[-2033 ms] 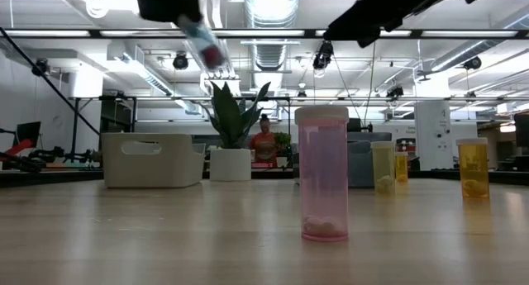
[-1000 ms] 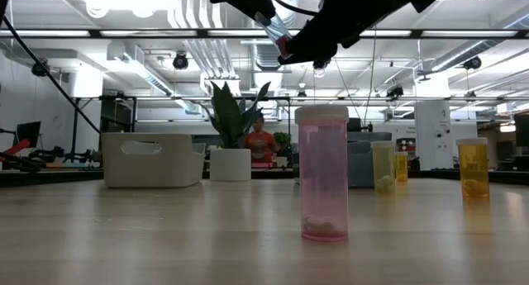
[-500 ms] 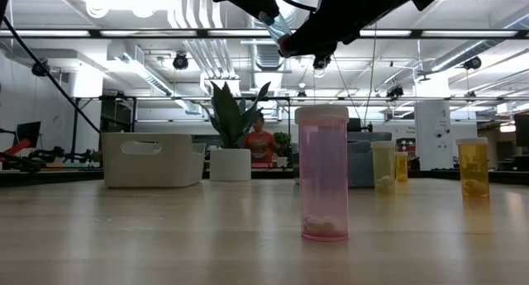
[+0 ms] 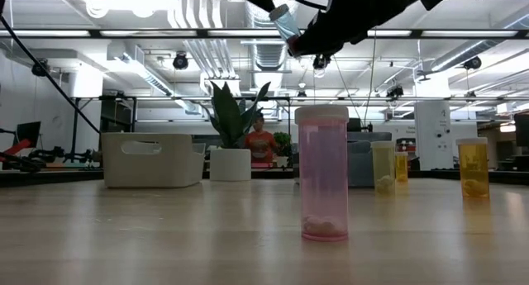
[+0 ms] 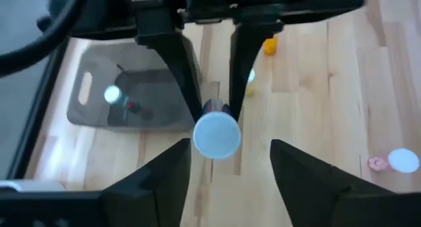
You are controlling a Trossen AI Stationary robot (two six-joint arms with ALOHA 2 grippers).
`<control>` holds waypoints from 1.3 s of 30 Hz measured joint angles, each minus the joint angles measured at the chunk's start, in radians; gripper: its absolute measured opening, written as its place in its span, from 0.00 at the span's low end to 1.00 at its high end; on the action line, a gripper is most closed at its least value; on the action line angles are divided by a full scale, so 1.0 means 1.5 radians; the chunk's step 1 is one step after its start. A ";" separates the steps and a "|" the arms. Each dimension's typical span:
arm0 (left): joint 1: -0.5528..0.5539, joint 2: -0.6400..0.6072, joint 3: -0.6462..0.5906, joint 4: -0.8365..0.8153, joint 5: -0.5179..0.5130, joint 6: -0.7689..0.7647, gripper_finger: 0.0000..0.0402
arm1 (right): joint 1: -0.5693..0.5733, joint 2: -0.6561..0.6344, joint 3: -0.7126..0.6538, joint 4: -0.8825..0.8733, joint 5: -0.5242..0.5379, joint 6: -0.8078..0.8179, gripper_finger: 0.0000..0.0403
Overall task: Pick and place medicine bottles into bin by pill shape (circle, oval)
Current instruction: Put the left blue capsule bottle into the black bin
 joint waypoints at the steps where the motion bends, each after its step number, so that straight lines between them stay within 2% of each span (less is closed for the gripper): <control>1: 0.000 -0.005 -0.001 0.008 -0.001 0.009 0.49 | -0.002 -0.010 -0.006 -0.001 0.000 0.000 0.25; 7: -0.003 -0.028 -0.030 0.060 -0.039 0.046 0.51 | -0.025 -0.081 -0.066 0.032 0.000 -0.001 0.25; 15: -0.002 -0.079 -0.189 0.253 -0.055 0.068 0.51 | -0.032 -0.160 -0.145 0.168 -0.003 -0.006 0.25; 19: 0.000 -0.111 -0.294 0.447 -0.057 0.091 0.51 | -0.032 -0.172 -0.173 0.259 -0.004 -0.013 0.25; 23: 0.000 -0.128 -0.394 0.688 -0.058 0.157 0.51 | -0.032 -0.162 -0.190 0.331 -0.004 -0.012 0.25; 26: 0.003 -0.128 -0.454 0.879 -0.058 0.206 0.51 | -0.032 -0.154 -0.193 0.352 -0.004 -0.005 0.25; 29: 0.008 -0.127 -0.503 1.020 -0.058 0.232 0.51 | -0.032 -0.145 -0.192 0.363 -0.004 -0.002 0.25; 34: 0.020 -0.124 -0.553 1.140 -0.058 0.237 0.51 | -0.032 -0.132 -0.191 0.380 -0.004 -0.002 0.25; 39: 0.037 -0.106 -0.558 1.149 -0.049 0.210 0.51 | -0.032 -0.133 -0.191 0.378 -0.004 0.000 0.25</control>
